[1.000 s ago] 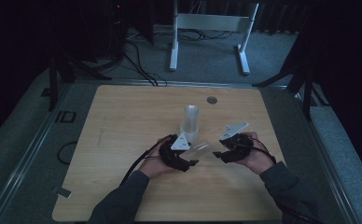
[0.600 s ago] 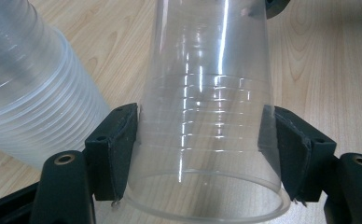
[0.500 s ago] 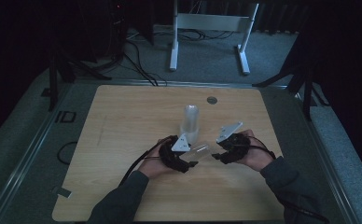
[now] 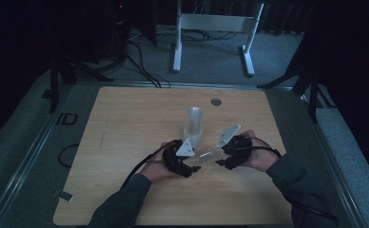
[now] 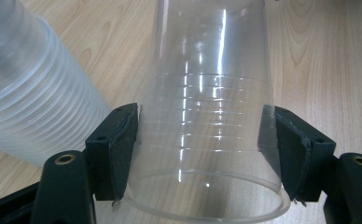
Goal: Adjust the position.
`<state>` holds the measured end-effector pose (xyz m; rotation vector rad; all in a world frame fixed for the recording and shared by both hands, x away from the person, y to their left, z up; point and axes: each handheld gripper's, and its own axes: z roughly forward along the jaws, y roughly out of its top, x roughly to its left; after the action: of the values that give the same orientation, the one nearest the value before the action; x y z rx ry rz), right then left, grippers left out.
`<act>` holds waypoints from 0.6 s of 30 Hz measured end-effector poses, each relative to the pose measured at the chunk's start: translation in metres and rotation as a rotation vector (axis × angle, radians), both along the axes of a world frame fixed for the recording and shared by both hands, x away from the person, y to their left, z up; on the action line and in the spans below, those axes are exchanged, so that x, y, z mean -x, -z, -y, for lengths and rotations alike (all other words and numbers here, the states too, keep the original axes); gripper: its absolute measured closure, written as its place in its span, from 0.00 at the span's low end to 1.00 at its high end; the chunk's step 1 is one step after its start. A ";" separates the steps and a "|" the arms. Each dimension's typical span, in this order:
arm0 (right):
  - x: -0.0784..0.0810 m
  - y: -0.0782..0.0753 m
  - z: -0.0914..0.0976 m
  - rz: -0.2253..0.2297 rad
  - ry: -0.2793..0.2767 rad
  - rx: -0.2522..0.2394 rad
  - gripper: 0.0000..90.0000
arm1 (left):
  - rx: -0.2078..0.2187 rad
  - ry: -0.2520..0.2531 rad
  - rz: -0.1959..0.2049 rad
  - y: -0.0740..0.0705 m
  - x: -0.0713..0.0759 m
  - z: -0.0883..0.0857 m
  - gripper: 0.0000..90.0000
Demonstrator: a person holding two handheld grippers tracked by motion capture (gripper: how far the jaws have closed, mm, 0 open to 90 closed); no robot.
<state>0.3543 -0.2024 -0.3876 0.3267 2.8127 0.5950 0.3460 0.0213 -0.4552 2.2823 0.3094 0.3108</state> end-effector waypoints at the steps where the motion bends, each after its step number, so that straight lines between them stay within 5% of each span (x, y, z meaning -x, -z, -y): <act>1: 0.001 0.000 -0.001 -0.006 -0.003 0.007 0.44 | 0.000 0.007 -0.006 0.000 0.000 0.000 0.33; 18: 0.005 0.003 -0.017 -0.037 -0.102 0.134 0.41 | -0.066 0.085 -0.037 0.009 0.003 0.007 0.33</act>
<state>0.3489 -0.1853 -0.3910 0.1705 2.9003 0.4216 0.3430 0.0141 -0.4643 2.3611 0.2228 0.2389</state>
